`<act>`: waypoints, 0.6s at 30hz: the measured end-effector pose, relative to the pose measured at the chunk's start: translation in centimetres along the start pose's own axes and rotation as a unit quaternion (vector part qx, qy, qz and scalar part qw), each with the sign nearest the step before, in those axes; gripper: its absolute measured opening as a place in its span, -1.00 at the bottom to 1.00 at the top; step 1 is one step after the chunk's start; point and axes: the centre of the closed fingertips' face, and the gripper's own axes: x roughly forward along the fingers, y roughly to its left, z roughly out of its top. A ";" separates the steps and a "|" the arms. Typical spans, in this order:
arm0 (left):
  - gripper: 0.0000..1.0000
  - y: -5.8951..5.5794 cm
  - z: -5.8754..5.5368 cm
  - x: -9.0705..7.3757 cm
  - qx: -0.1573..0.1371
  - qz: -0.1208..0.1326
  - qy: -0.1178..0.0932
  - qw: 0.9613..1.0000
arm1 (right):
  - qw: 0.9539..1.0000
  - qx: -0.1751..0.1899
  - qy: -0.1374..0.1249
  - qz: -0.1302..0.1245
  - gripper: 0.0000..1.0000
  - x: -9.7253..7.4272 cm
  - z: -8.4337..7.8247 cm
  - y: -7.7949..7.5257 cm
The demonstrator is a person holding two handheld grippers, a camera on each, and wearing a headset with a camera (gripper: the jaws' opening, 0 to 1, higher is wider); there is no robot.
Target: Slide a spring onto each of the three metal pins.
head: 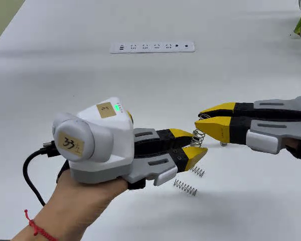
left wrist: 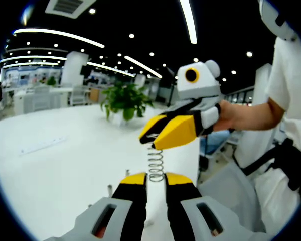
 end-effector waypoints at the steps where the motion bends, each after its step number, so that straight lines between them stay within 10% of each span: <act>1: -0.74 0.0 0.0 0.0 0.000 0.000 0.000 1.000 | 1.000 -0.002 0.001 0.000 -0.78 0.0 0.0 0.0; 18: -0.77 -0.2 -0.2 0.0 -0.004 -0.004 -0.002 1.000 | 0.999 -0.041 0.021 0.003 -0.78 0.4 -0.1 0.9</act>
